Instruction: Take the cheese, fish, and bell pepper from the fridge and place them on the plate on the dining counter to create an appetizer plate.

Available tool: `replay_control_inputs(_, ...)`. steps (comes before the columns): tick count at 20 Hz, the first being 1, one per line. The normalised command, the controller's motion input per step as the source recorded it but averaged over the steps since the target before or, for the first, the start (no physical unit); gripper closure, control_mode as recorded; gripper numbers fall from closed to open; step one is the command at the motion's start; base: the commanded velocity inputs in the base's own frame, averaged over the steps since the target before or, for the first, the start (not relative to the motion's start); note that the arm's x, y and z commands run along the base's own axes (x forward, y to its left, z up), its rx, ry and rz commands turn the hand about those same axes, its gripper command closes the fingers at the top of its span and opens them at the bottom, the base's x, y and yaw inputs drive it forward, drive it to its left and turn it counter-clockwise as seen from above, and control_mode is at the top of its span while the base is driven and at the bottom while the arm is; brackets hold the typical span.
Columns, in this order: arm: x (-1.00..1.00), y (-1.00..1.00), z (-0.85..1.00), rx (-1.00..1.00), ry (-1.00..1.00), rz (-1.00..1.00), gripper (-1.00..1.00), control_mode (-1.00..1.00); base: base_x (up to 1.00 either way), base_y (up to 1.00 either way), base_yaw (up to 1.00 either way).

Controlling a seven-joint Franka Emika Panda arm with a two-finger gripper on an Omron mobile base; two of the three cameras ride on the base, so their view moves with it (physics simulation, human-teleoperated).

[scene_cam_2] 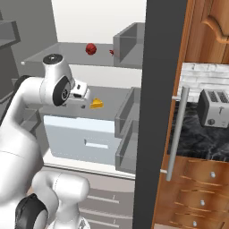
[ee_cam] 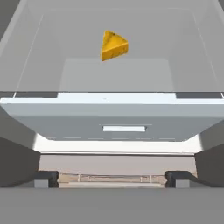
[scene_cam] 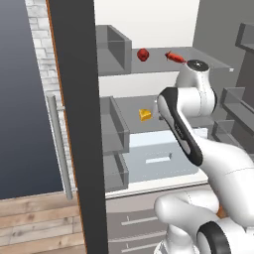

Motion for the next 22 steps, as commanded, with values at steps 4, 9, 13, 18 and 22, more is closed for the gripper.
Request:
replay_control_inputs(4,-0.01,0.0,-0.1,0.07,-0.14,-0.15,-1.0,-1.0,0.0,0.0,0.0)
replay_control_inputs(9,0.0,0.0,0.43,0.05,-0.08,-0.04,-1.0,-1.0,0.0,0.0,0.0)
replay_control_inputs(13,0.0,0.0,0.77,0.0,-0.04,0.0,-1.0,-1.0,0.0,0.0,0.0)
replay_control_inputs(18,0.01,-0.01,0.84,-0.02,0.0,0.0,-1.0,-1.0,0.0,0.0,0.0)
replay_control_inputs(22,0.0,-0.21,0.36,-0.2,-0.02,0.0,-1.0,-1.0,0.0,0.0,0.0)
